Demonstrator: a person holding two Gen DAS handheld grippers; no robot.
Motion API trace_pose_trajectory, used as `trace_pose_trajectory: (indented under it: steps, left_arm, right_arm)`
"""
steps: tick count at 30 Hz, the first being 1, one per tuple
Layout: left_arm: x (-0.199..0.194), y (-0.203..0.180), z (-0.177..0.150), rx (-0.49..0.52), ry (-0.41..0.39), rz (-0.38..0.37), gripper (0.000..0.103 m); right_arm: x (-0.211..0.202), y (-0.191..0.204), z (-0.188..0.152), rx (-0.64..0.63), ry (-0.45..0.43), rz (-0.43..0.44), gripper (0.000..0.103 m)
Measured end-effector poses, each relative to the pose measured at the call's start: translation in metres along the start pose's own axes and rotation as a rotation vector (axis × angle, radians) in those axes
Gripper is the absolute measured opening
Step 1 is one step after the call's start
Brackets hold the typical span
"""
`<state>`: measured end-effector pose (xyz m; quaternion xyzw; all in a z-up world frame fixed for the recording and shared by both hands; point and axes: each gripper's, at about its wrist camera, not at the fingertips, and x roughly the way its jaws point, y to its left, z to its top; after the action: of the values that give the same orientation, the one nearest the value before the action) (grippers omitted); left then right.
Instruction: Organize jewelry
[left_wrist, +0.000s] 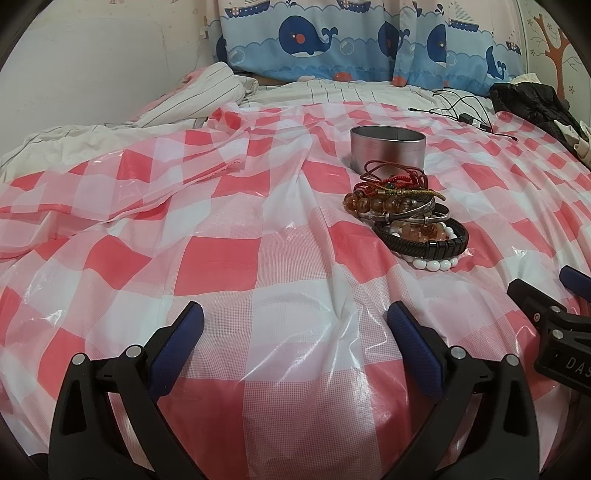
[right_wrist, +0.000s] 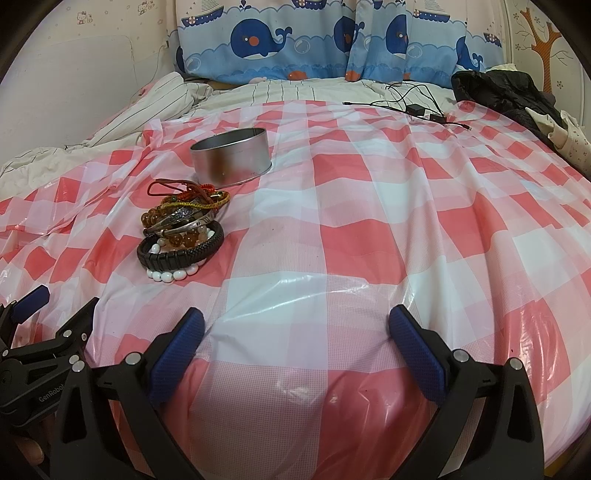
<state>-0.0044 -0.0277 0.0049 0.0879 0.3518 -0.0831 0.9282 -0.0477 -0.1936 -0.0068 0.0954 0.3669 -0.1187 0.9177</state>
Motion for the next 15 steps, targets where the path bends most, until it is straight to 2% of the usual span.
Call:
trace_pose_trajectory:
  steps: [15]
  left_arm:
    - [-0.0002,-0.0014,-0.0007,0.001,-0.002,0.003,0.096]
  right_arm:
    - [0.0002,0.0002,0.0000,0.000,0.000,-0.001,0.096]
